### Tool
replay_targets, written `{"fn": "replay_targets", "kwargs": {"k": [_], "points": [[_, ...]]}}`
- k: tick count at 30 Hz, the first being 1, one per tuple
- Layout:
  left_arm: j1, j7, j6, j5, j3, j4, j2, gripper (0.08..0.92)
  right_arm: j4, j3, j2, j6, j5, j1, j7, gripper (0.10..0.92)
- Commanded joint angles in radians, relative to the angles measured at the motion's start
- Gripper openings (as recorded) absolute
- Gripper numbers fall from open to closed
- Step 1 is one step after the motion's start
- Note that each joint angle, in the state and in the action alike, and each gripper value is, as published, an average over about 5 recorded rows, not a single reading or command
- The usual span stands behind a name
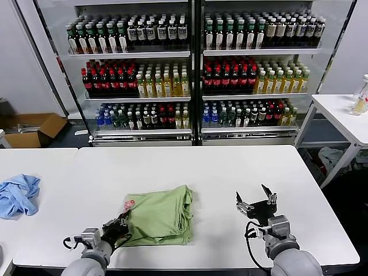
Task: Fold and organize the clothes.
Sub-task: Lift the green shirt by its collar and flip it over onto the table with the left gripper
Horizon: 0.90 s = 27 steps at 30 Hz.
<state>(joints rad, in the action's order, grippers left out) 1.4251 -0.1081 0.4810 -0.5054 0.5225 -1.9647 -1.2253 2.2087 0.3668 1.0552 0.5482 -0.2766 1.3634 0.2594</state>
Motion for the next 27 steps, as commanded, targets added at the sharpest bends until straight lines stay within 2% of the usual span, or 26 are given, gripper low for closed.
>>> {"fn": "replay_targets", "kwargs": {"k": [1, 4, 6, 9, 11, 13, 15, 17, 20, 23, 27], "points": [[0.051, 0.009, 0.072, -0.532, 0.517, -0.138, 0.222, 0.101, -0.002, 0.006, -0.004, 0.000, -0.002, -0.004, 0.000, 0.823], [0.120, -0.023, 0.096, -0.782, 0.723, -0.127, 0.323, 0.102, -0.007, 0.007, -0.009, 0.000, -0.006, -0.012, -0.001, 0.823], [0.160, -0.044, 0.097, -0.888, 0.808, -0.121, 0.378, 0.102, -0.016, 0.003, -0.008, -0.001, -0.009, -0.023, -0.001, 0.823], [0.155, -0.086, 0.097, -0.959, 0.801, -0.142, 0.422, 0.102, -0.026, -0.009, -0.001, -0.002, -0.009, -0.037, -0.001, 0.823], [0.116, -0.122, 0.097, -0.952, 0.703, -0.182, 0.411, 0.102, -0.025, -0.013, 0.002, -0.002, -0.008, -0.037, 0.000, 0.823], [0.066, -0.153, 0.097, -0.888, 0.544, -0.243, 0.366, 0.102, -0.022, -0.006, 0.002, -0.001, -0.007, -0.027, 0.001, 0.823], [0.025, -0.166, 0.097, -0.790, 0.355, -0.310, 0.290, 0.102, -0.017, 0.011, 0.000, -0.001, -0.006, -0.011, 0.002, 0.823], [0.013, -0.153, 0.096, -0.645, 0.141, -0.364, 0.181, 0.102, -0.012, 0.029, 0.000, -0.002, -0.006, 0.007, 0.001, 0.823], [0.032, -0.110, 0.096, -0.439, -0.107, -0.383, 0.025, 0.102, -0.007, 0.050, 0.003, -0.002, -0.002, 0.030, 0.001, 0.823], [0.033, -0.094, 0.093, -0.342, -0.235, -0.358, -0.069, 0.102, -0.002, 0.057, 0.007, -0.002, 0.003, 0.045, 0.002, 0.823], [0.005, -0.094, 0.074, -0.314, -0.298, -0.319, -0.132, 0.102, 0.004, 0.057, 0.011, -0.002, 0.010, 0.055, 0.003, 0.823]]}}
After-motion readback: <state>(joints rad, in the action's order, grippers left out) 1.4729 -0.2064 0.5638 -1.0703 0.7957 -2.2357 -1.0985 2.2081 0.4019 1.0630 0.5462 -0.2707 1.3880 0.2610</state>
